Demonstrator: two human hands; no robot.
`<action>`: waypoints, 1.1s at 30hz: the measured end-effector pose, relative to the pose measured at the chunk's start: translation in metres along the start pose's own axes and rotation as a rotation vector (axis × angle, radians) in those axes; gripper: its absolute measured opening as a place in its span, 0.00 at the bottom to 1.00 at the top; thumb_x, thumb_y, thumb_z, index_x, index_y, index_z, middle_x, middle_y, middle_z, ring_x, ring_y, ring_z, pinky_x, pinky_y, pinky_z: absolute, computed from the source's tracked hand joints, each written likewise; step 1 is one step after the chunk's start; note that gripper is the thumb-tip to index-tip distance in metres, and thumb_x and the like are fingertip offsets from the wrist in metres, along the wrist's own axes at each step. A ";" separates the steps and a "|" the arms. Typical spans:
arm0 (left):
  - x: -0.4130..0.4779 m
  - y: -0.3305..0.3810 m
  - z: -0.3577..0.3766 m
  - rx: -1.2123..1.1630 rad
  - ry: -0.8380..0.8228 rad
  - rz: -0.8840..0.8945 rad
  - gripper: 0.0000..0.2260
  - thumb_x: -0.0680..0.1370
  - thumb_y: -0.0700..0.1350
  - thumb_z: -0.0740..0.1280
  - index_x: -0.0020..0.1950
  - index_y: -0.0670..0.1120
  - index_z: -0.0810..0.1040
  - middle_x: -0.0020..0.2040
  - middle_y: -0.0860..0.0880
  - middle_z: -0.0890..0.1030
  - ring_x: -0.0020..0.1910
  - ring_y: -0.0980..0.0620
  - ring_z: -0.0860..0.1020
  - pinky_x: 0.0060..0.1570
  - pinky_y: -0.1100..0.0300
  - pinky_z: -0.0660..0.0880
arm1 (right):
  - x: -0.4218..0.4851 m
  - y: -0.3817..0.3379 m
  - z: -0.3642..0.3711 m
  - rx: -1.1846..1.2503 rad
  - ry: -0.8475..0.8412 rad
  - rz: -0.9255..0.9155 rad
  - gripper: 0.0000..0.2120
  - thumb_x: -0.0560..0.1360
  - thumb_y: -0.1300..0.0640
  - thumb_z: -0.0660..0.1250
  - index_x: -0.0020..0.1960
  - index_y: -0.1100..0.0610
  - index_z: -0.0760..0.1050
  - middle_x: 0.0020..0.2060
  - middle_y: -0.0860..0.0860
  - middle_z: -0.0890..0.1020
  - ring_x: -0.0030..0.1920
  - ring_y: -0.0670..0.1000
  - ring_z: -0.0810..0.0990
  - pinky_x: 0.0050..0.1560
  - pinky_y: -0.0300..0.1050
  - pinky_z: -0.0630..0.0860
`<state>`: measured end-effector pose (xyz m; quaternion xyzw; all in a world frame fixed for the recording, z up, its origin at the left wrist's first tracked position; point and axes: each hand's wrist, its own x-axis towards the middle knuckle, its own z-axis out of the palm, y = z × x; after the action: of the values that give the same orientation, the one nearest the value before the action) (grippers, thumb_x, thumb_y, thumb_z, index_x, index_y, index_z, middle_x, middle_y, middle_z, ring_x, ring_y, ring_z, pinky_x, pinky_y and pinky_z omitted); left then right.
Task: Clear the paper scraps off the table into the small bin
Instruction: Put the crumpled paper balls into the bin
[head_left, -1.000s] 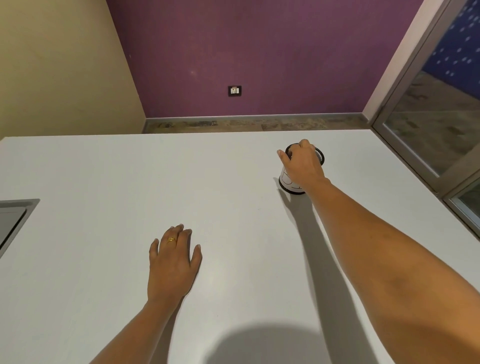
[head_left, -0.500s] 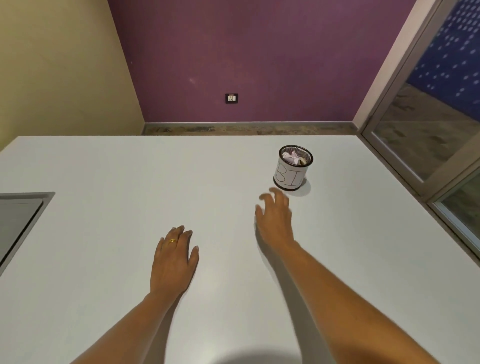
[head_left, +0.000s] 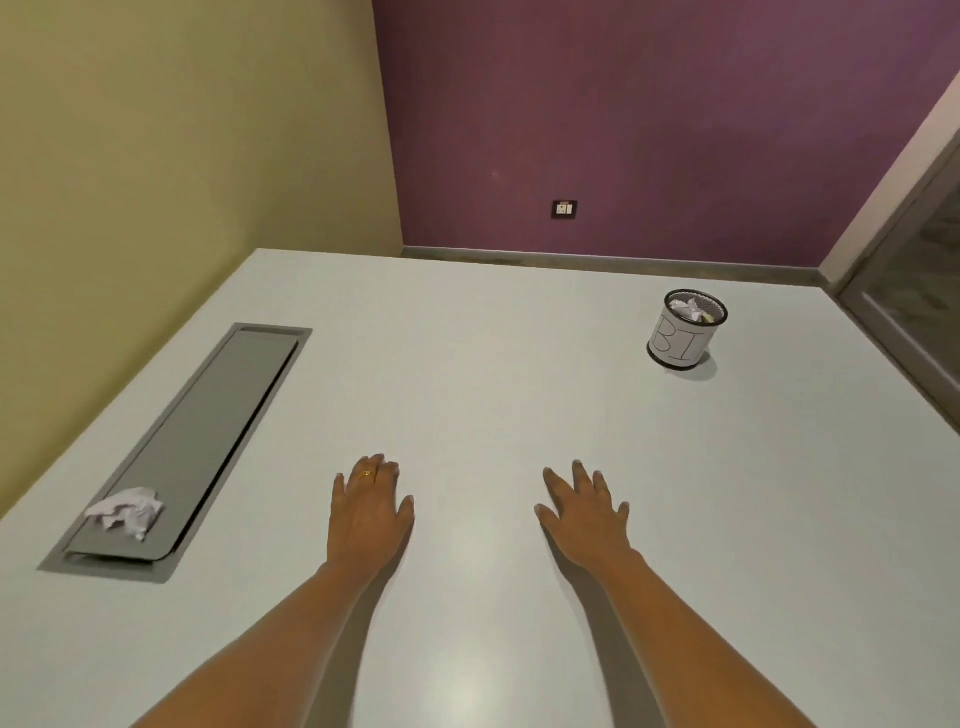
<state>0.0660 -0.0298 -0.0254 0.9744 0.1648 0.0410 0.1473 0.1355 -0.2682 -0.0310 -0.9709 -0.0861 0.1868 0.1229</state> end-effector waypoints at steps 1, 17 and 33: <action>-0.006 -0.012 -0.006 0.034 0.023 -0.026 0.19 0.77 0.49 0.61 0.67 0.45 0.68 0.72 0.47 0.67 0.74 0.51 0.60 0.73 0.47 0.54 | -0.006 -0.001 0.001 -0.014 -0.004 0.003 0.25 0.80 0.42 0.51 0.75 0.43 0.50 0.77 0.51 0.47 0.77 0.58 0.44 0.71 0.67 0.51; -0.011 -0.164 -0.100 0.227 -0.154 -0.470 0.23 0.80 0.53 0.52 0.75 0.57 0.50 0.78 0.48 0.45 0.75 0.36 0.39 0.66 0.27 0.51 | -0.055 -0.002 0.004 -0.065 -0.091 0.004 0.26 0.80 0.43 0.51 0.75 0.43 0.47 0.77 0.51 0.45 0.77 0.58 0.44 0.72 0.64 0.54; -0.020 -0.185 -0.087 0.222 -0.112 -0.354 0.11 0.77 0.34 0.57 0.58 0.38 0.73 0.62 0.33 0.70 0.56 0.36 0.75 0.49 0.51 0.74 | -0.064 -0.009 0.007 -0.050 -0.114 0.069 0.25 0.81 0.45 0.50 0.75 0.43 0.46 0.77 0.51 0.43 0.77 0.57 0.43 0.73 0.63 0.52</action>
<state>-0.0214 0.1536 0.0011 0.9412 0.3285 -0.0580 0.0530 0.0727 -0.2716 -0.0130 -0.9639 -0.0639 0.2435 0.0870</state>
